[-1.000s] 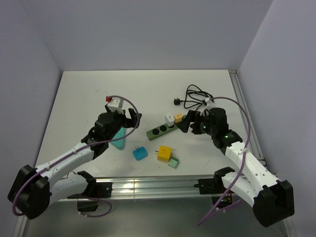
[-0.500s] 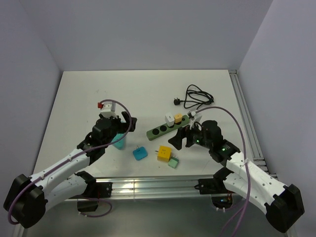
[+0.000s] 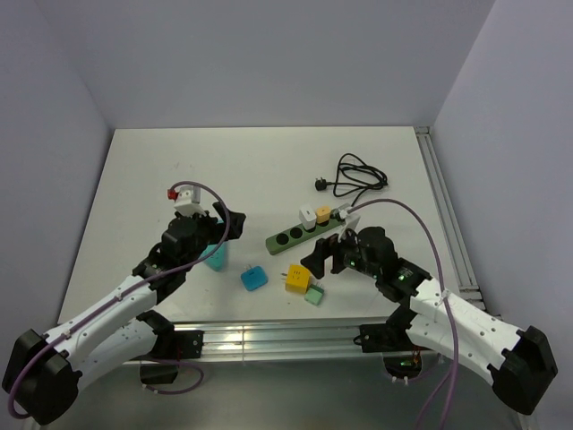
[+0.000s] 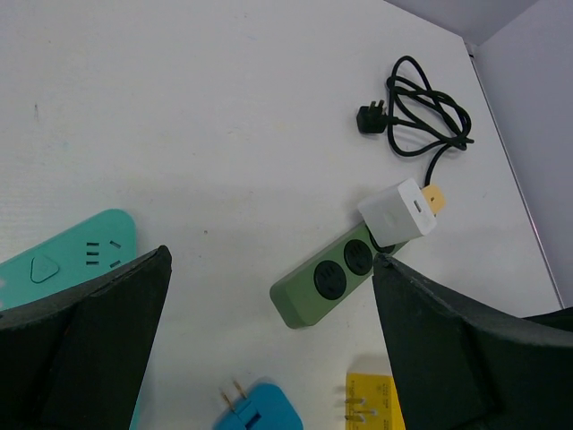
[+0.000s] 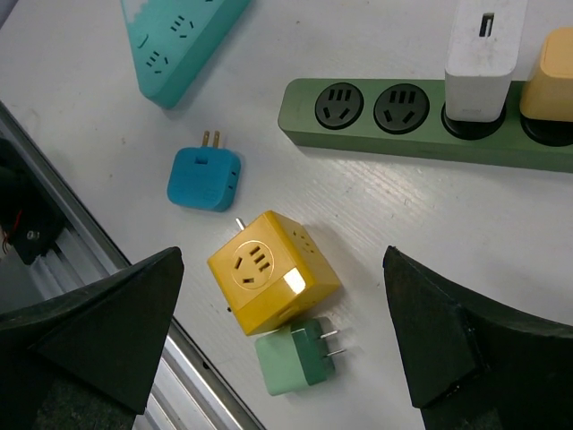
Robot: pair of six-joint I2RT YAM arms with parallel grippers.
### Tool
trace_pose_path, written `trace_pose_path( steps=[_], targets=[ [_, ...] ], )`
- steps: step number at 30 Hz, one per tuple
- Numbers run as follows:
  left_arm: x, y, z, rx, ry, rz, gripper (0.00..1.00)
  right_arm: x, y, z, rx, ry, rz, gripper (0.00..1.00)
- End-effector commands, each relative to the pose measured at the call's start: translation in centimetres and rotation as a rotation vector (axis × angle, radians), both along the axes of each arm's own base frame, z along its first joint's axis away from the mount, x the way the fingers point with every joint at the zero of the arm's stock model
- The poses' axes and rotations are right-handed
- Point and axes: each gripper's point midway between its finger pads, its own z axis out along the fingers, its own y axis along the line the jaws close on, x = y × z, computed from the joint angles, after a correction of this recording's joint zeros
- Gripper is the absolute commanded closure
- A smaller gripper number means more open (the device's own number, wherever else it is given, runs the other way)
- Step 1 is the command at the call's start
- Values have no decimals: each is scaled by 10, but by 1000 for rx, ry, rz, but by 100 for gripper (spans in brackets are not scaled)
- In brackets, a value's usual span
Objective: Insert the plug
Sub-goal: Adjust the plug at the center of the board.
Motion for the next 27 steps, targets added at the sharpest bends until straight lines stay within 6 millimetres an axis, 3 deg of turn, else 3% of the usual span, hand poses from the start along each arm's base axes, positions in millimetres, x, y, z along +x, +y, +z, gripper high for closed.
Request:
trace_pose_path(
  steps=[1,9,13,27],
  targets=[
    [-1,-3,3,-40,10,-3,0,-1,-3,0,19,0,-43,0],
    [-3,0,6,-35,6,3,1,-17,0,-8,60,19,-36,0],
    [-3,1,11,-41,-3,9,0,-23,5,-20,12,65,-21,6],
    [-7,-2,12,-46,10,-20,1,-31,31,-36,-191,-30,26,0]
  ],
)
